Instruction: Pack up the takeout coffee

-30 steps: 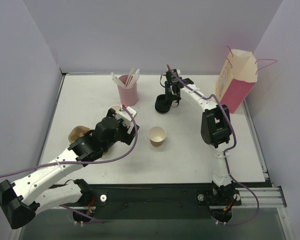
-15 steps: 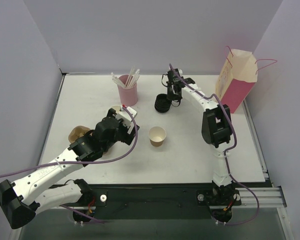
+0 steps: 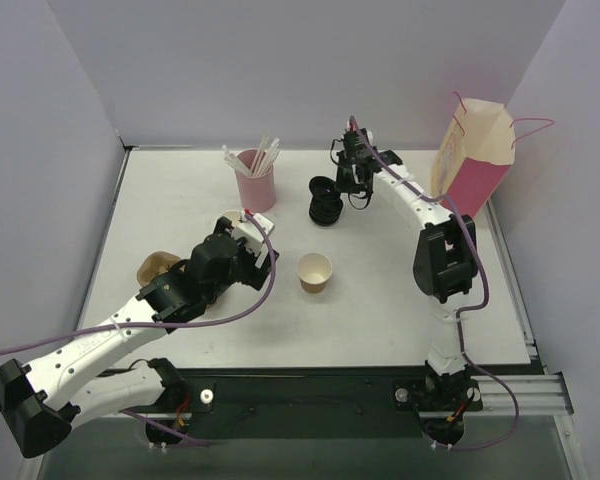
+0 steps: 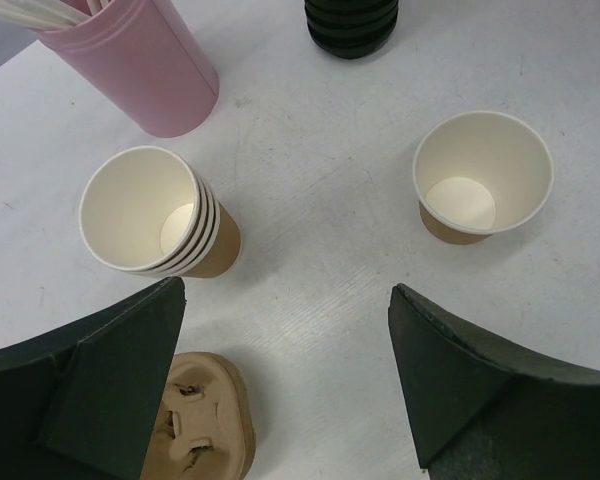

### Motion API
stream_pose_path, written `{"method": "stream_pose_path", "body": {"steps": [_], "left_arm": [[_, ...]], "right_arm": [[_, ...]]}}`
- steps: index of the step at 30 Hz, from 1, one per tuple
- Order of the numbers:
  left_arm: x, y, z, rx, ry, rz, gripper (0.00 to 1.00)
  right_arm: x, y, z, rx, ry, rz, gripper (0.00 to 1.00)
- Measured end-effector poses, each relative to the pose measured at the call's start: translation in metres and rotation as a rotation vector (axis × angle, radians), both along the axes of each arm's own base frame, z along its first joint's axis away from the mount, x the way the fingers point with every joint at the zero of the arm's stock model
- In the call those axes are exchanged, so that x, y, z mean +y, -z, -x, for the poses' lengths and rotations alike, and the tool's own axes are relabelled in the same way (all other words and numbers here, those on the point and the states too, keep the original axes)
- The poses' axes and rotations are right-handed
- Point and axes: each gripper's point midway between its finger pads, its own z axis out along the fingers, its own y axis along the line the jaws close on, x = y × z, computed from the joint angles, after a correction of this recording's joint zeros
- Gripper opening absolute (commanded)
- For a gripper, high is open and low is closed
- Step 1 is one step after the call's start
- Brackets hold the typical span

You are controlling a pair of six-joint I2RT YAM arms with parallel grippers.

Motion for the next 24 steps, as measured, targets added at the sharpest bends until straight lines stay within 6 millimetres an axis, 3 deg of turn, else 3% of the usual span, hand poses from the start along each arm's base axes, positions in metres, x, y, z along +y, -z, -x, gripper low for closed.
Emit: {"method": "stream_pose_path", "body": {"steps": [6,11,17,24], "left_arm": [[-0.004,-0.007,0.003,0.025,-0.009,0.049,0.88],[-0.016,-0.039,0.010,0.039,0.017,0.227,0.86],[-0.021,-0.075,0.023,0.024,0.061,0.426,0.79],[-0.033,-0.095,0.030,-0.033,0.157,0.527,0.75]], "right_arm": [[0.016,-0.031,0.041,0.034,-0.062,-0.242,0.09],[0.037,-0.069,0.093,0.043,-0.141,-0.546,0.09],[0.063,-0.095,0.147,0.085,-0.231,-0.866,0.09],[0.073,-0.126,0.186,0.108,-0.294,-1.094,0.10]]}}
